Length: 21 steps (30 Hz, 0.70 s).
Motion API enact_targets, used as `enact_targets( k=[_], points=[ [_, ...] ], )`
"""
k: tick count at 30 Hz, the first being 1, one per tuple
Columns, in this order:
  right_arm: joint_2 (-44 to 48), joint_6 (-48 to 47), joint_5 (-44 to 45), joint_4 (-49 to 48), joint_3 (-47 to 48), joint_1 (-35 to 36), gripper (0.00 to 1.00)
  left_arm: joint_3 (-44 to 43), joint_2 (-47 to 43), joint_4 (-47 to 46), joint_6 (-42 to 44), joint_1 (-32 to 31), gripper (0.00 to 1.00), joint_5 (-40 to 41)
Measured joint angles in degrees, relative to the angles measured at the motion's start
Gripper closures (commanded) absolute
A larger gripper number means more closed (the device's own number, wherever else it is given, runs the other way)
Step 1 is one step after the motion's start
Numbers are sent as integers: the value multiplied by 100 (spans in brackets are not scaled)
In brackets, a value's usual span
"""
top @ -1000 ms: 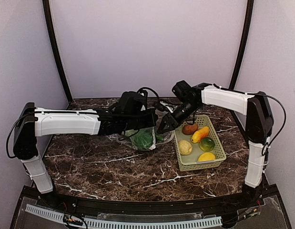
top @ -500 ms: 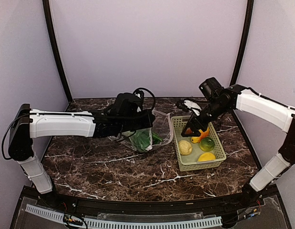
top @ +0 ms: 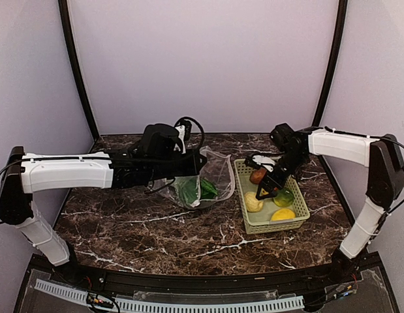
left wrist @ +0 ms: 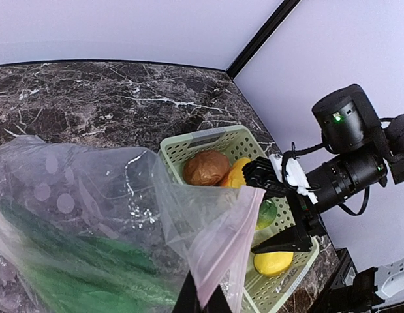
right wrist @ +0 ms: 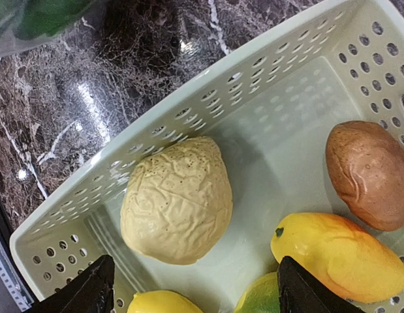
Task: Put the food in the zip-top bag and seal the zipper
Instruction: Pick up the fake fruit from the bin.
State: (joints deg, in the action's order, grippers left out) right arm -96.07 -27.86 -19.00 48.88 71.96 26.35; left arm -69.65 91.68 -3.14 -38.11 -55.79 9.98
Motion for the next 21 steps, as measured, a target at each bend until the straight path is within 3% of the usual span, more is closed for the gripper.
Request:
enact_targets(
  k=[8, 16, 21],
  points=[
    [-785, -131, -190, 2, 219, 4, 16, 557, -398, -61, 52, 4, 99, -44],
    [-1176, -184, -575, 39, 424, 55, 26, 649, -400, -155, 52, 22, 99, -146],
    [-1204, -195, -767, 68, 597, 68, 40, 651, -400, -153, 52, 39, 99, -162]
  ],
)
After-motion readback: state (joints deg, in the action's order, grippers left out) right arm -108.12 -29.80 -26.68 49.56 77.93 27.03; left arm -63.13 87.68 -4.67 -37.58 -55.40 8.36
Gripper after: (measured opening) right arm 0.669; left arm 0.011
